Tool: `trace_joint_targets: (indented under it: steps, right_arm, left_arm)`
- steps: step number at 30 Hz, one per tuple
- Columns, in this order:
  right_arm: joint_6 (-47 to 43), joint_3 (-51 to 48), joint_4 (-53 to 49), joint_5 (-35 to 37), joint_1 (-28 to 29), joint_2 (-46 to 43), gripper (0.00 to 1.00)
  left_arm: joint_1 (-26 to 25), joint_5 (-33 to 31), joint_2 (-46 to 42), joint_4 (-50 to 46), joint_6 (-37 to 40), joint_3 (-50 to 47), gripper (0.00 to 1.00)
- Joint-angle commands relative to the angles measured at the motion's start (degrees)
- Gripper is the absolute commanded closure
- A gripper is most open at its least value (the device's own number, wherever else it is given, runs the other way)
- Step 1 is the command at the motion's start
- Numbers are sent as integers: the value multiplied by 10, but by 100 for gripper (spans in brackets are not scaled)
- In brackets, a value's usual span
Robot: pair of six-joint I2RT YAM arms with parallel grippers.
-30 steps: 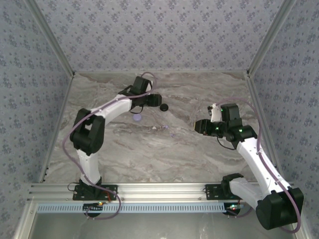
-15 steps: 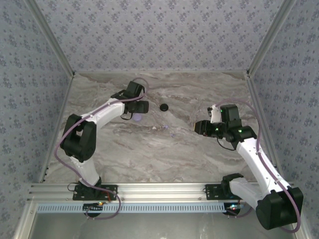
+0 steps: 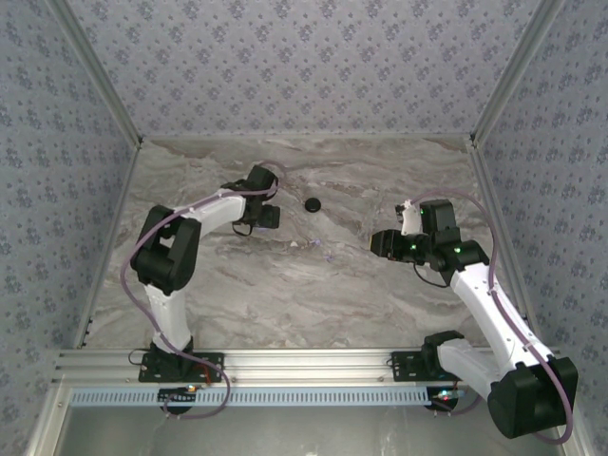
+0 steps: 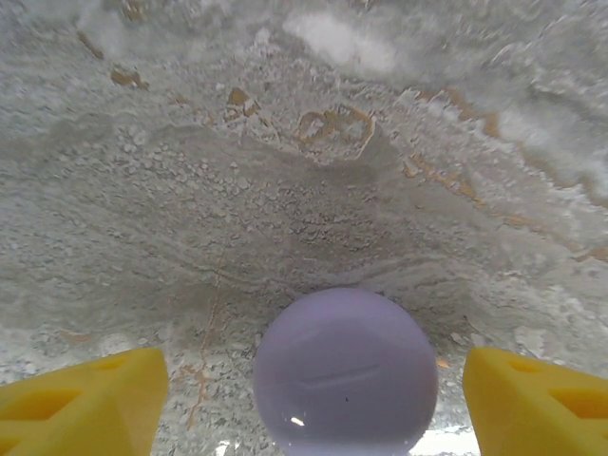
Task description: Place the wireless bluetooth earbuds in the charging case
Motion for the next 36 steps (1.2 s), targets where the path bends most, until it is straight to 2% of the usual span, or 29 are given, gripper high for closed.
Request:
trace_joint_targets:
  steps: [1,12,23,27,36]
  right_arm:
    - [-7,-6,-9,6,-3,-5,64]
    - [-9,-3,-15,11,-3,-4,63]
    - [-9,-4,-19,13,-3,-4,62]
    - [-10,-6,-18,14,-3,-4,62]
    - [-4,-15,-8,11,-3,-3,62]
  left_arm:
    - [1,-3,13,-15,-6,31,19]
    - [1,12,57,-25,-13,52,23]
    - [1,31,68,-26,-28,44,43]
    - [1,35,59,-21,-34,29,51]
    - [-11,53,3,-7,-52,-22,54]
